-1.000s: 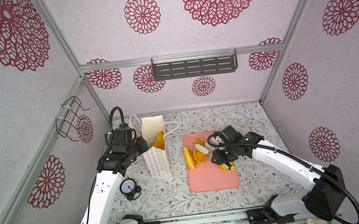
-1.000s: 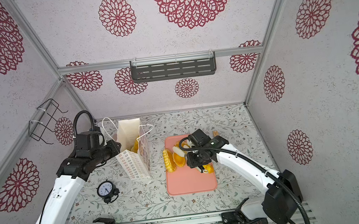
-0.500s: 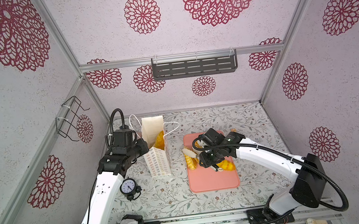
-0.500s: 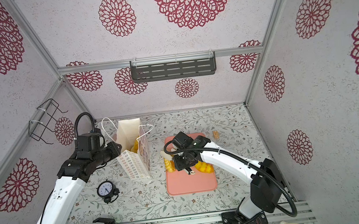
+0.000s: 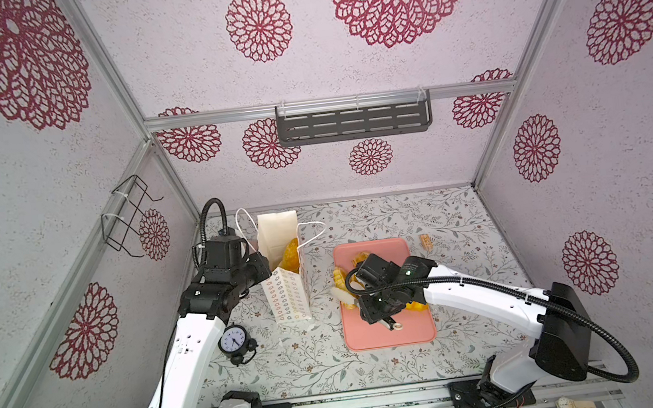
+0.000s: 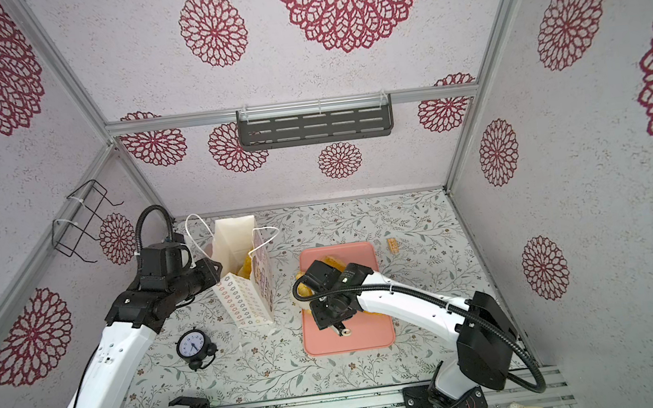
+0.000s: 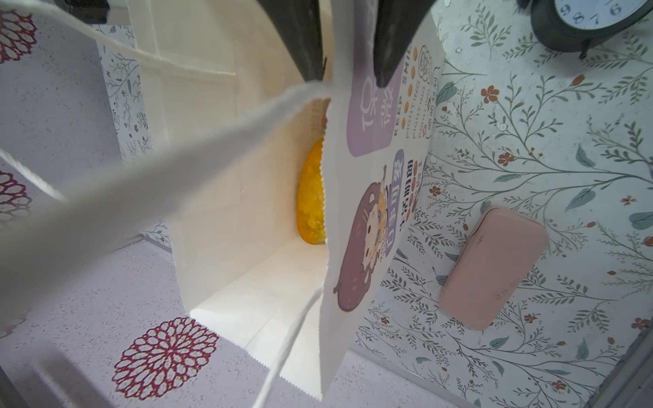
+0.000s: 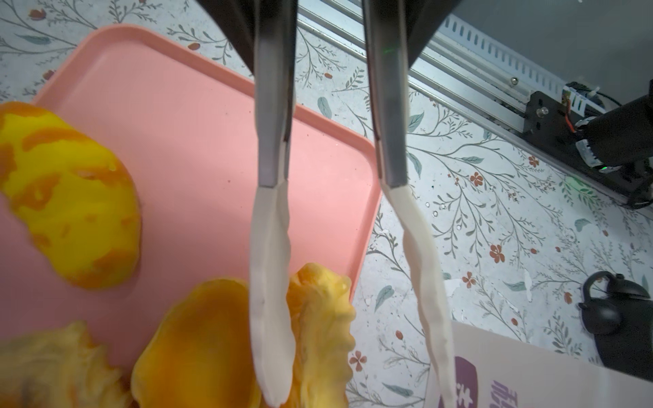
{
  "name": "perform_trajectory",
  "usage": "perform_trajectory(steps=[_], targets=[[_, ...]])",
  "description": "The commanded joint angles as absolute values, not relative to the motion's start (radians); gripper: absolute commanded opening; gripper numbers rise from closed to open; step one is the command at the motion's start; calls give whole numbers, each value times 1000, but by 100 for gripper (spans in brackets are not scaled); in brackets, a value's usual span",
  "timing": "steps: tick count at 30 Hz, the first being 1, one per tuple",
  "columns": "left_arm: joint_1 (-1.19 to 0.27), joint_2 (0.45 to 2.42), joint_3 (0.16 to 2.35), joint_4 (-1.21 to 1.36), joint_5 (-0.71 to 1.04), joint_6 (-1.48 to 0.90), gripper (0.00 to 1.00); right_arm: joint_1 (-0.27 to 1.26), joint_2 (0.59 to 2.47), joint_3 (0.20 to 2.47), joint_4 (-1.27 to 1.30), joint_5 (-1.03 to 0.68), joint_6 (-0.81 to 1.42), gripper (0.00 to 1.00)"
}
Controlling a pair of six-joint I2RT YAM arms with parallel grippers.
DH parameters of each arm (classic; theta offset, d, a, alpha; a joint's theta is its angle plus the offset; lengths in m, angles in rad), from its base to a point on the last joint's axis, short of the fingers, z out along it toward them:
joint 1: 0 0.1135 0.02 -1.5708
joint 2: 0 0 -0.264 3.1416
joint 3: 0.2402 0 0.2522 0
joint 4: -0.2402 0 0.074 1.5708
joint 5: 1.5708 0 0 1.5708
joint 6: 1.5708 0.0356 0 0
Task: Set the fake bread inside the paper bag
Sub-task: 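Lower the right gripper onto the golden loaf piece on the tray, then close the right gripper on the golden loaf piece and lift it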
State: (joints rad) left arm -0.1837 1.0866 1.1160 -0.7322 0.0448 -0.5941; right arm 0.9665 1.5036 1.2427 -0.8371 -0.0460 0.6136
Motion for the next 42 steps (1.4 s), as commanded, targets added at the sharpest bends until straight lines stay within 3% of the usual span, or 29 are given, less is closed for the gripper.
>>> perform_trajectory(steps=[1,27,42], targets=[[-186,1072,1106,-705,57,-582,29,982,1504,1256,-847,12,644,49],[-178,1052,1077,-701,58,-586,29,1008,1617,1211,-814,85,647,50],[-173,1064,1089,-699,64,-588,29,999,1484,1166,-813,109,674,23]])
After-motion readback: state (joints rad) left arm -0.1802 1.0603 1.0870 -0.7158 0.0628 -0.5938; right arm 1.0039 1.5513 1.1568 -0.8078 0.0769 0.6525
